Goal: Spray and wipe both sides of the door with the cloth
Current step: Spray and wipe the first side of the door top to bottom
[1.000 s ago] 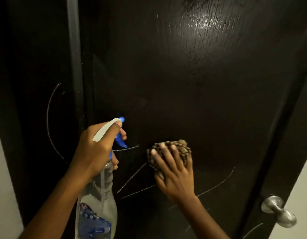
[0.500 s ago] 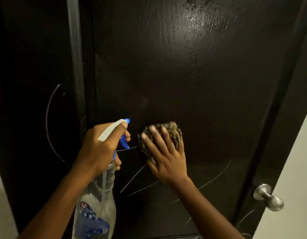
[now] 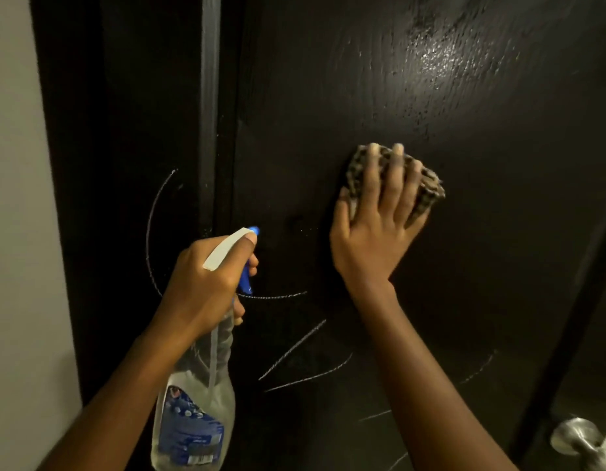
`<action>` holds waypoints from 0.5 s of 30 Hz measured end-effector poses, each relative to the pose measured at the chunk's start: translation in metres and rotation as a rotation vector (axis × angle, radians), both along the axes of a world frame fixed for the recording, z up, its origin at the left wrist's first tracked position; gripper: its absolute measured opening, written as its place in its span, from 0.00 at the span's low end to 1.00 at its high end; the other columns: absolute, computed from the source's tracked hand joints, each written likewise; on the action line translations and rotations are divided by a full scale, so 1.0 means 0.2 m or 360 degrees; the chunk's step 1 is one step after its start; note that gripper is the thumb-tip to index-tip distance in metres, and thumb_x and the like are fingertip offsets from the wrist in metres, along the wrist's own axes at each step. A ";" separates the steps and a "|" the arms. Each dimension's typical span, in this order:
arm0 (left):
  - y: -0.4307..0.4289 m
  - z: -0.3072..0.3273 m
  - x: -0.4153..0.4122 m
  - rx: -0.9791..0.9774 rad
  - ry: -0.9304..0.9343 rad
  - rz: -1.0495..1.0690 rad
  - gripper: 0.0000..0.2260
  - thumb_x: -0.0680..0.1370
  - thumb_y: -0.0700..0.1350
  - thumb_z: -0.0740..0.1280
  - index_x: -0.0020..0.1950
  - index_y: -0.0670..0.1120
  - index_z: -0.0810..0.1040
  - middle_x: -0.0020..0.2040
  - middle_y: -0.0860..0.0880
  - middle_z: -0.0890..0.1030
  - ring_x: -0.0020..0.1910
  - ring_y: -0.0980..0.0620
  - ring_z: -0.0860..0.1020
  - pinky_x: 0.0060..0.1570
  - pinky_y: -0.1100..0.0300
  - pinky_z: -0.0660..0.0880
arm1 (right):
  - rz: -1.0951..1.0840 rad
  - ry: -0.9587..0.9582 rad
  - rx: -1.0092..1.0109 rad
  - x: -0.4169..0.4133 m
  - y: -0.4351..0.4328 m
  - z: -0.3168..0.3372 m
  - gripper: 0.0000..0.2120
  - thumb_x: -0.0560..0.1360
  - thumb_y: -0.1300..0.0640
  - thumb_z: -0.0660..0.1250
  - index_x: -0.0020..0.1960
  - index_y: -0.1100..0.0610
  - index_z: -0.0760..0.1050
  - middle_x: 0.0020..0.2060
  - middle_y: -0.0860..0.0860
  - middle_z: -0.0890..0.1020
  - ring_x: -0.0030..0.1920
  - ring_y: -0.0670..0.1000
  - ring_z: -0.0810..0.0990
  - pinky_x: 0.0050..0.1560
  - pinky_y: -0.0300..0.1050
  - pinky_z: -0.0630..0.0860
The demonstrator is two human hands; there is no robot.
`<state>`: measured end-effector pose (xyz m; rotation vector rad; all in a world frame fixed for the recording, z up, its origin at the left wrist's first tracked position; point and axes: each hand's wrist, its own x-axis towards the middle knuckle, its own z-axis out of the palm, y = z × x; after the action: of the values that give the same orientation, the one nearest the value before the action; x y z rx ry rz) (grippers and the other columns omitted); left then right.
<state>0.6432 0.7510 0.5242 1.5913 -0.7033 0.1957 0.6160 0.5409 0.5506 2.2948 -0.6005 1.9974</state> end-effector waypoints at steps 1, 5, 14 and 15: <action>0.02 0.00 0.00 -0.0025 0.0002 0.0037 0.18 0.82 0.55 0.61 0.41 0.44 0.80 0.40 0.46 0.83 0.20 0.44 0.75 0.24 0.52 0.77 | 0.0012 0.0087 -0.0141 0.04 0.06 0.00 0.33 0.79 0.44 0.57 0.82 0.47 0.54 0.82 0.52 0.54 0.82 0.55 0.48 0.77 0.67 0.48; 0.10 0.00 0.00 -0.0073 0.0045 0.0124 0.18 0.83 0.54 0.60 0.43 0.43 0.81 0.42 0.46 0.84 0.21 0.43 0.76 0.23 0.54 0.76 | 0.0156 0.0561 -0.0739 0.11 0.17 -0.32 0.34 0.79 0.43 0.61 0.82 0.45 0.55 0.82 0.50 0.54 0.82 0.54 0.49 0.77 0.68 0.50; 0.19 0.03 0.11 0.0004 -0.0041 0.0022 0.19 0.83 0.53 0.59 0.43 0.43 0.81 0.40 0.46 0.84 0.21 0.43 0.76 0.23 0.57 0.76 | -0.0071 -0.0010 0.0056 -0.02 -0.07 -0.54 0.35 0.78 0.46 0.58 0.82 0.46 0.51 0.82 0.50 0.52 0.82 0.50 0.42 0.77 0.63 0.47; 0.20 0.04 0.13 0.0005 -0.0055 -0.0003 0.19 0.83 0.53 0.58 0.43 0.43 0.81 0.39 0.46 0.84 0.21 0.43 0.76 0.22 0.57 0.75 | -0.0061 -0.0133 0.0233 0.02 0.00 -0.50 0.35 0.78 0.46 0.58 0.82 0.46 0.50 0.82 0.50 0.51 0.82 0.50 0.41 0.77 0.64 0.46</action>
<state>0.6692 0.7908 0.5321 1.5938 -0.7319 0.2212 0.6205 0.5406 0.4504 2.2672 -0.8167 2.1069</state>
